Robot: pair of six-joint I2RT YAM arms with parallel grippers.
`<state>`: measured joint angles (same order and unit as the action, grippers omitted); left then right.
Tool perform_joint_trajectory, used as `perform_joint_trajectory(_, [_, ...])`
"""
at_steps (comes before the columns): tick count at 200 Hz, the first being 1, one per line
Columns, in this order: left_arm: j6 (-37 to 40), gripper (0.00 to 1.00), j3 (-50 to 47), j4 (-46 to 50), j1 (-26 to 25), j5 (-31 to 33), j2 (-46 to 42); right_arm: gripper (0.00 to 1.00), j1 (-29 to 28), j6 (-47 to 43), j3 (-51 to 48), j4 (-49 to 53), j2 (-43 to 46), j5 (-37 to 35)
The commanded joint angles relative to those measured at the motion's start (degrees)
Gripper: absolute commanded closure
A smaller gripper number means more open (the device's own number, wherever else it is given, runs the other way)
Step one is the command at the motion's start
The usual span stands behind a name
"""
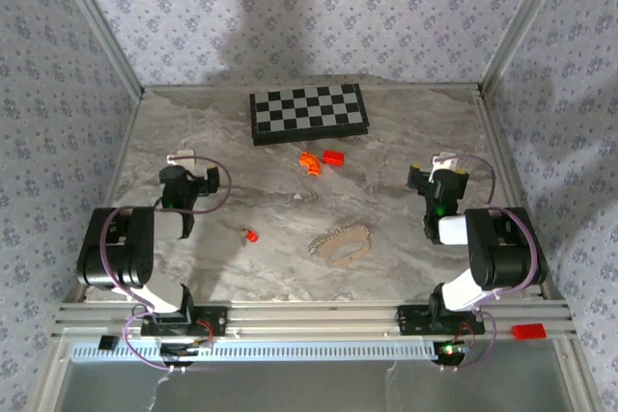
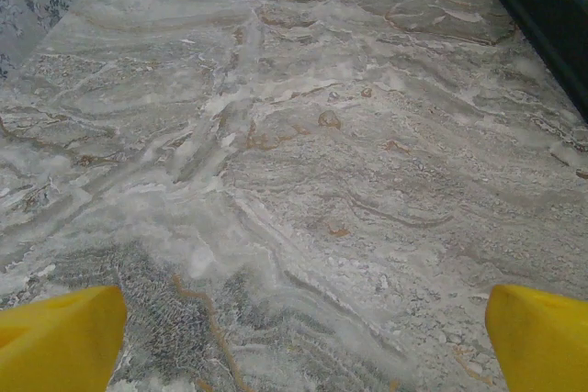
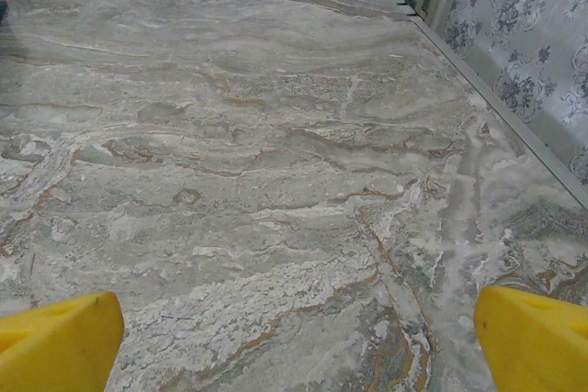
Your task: Put the keys on the keyring
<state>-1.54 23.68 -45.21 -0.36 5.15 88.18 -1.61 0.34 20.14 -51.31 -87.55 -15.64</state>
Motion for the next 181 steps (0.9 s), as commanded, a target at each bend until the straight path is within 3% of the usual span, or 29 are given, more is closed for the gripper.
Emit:
perform_joint_trajectory(1, [0.5, 0.00, -0.1, -1.6, 0.4, -1.0, -0.1, 0.00, -0.2, -1.0, 0.0, -1.7, -0.7, -0.5])
perform_joint_trajectory(181, [0.5, 0.00, 0.0, -1.5, 0.3, -1.0, -0.1, 0.00, 0.3, -0.5, 0.4, -0.4, -0.7, 1.6])
